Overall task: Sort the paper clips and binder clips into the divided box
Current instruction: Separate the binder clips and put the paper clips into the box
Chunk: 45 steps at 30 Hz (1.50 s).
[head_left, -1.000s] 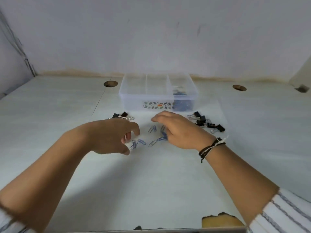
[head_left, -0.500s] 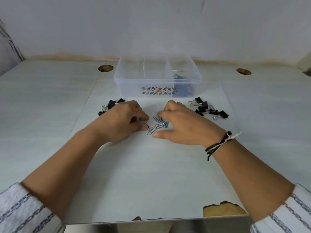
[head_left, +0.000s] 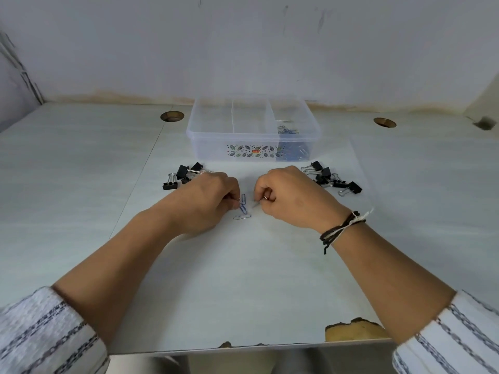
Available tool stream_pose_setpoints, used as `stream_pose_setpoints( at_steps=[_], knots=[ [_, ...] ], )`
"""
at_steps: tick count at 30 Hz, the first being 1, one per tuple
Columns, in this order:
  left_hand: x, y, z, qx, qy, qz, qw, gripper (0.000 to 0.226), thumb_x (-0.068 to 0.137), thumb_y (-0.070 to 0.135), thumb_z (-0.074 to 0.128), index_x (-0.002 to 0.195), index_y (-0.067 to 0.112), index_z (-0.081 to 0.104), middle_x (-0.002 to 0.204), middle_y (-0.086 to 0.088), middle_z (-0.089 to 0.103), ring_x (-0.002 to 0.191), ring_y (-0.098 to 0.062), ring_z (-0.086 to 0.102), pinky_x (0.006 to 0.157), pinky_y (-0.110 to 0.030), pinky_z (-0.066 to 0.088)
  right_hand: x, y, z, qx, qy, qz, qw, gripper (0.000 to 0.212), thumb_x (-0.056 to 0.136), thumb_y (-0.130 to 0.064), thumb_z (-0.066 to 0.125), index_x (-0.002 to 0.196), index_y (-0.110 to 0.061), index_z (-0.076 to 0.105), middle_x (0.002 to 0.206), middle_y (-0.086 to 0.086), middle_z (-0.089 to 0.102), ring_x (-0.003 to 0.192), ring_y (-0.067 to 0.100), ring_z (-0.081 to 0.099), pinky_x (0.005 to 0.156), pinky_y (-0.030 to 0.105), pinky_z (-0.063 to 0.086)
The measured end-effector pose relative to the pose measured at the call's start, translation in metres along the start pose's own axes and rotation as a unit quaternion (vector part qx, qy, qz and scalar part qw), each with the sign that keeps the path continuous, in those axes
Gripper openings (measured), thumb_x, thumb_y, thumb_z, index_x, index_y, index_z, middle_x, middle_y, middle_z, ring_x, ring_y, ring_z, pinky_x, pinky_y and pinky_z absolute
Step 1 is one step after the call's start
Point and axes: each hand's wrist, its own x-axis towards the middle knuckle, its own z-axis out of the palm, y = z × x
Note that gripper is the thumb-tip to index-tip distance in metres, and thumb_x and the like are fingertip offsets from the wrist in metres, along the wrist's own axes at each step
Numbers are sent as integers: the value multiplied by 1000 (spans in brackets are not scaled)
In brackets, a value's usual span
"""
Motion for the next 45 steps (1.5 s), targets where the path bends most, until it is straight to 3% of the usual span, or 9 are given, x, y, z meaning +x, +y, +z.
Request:
stream_pose_setpoints(
  at_steps=[3,7,14,19,23,30,34,39,45],
  knots=[
    [3,5,-13,-60,34,-35,997,6,96,17,65,93,15,70,87,7,69,74,-6,61,67,-13,45,0,16,-15,102,30,69,992,12,82,-13,74,90,-20,80,77,-11,71,64,-4,62,63,8,47],
    [27,21,-37,-128,85,-62,986,7,96,22,65,92,17,69,78,10,67,61,5,58,56,-6,42,6,37,-50,226,67,125,964,9,82,-12,76,88,-18,80,73,-2,73,60,3,65,64,19,54],
    [129,51,-69,-115,197,-55,972,16,95,25,66,95,10,72,81,6,64,78,-16,61,61,-21,42,67,71,-105,220,155,172,948,8,78,-6,73,82,-9,80,74,5,77,67,15,74,81,39,64],
    [171,55,-64,-112,136,-98,979,37,93,31,69,120,5,67,108,-8,70,95,-27,69,79,-30,52,97,82,-119,97,120,186,970,23,86,-6,67,104,-13,79,101,10,77,90,24,76,91,42,60],
    [131,45,-64,-133,142,-62,979,30,93,24,68,119,8,68,93,-4,75,80,-20,73,83,-36,59,70,78,-119,126,175,174,961,28,87,0,59,105,-11,77,97,8,76,90,21,75,90,39,61],
    [30,22,-39,-62,-163,-70,982,63,71,49,86,127,35,59,118,18,56,103,2,58,93,-25,51,22,25,-52,72,-124,16,990,31,89,-22,74,120,-19,72,103,-13,68,95,4,69,76,15,55],
    [25,13,-27,-38,-177,-79,980,64,69,53,85,126,36,63,108,17,55,99,-2,56,93,-29,50,23,24,-21,-14,-171,-34,985,45,88,-40,75,128,-24,66,110,-6,58,98,7,62,84,27,53],
    [31,13,-25,-24,-140,-82,987,27,79,32,84,104,31,74,90,15,69,83,0,63,74,-18,49,22,22,-16,29,-130,-24,991,8,89,-25,75,96,-24,75,84,-13,68,69,-6,60,61,5,43],
    [33,15,-21,35,-140,-52,988,6,87,27,76,91,29,72,96,11,58,85,-8,56,74,-25,47,20,13,-18,2,-168,14,986,10,88,-23,64,92,-23,73,76,-13,67,65,0,58,55,14,41]
  ],
)
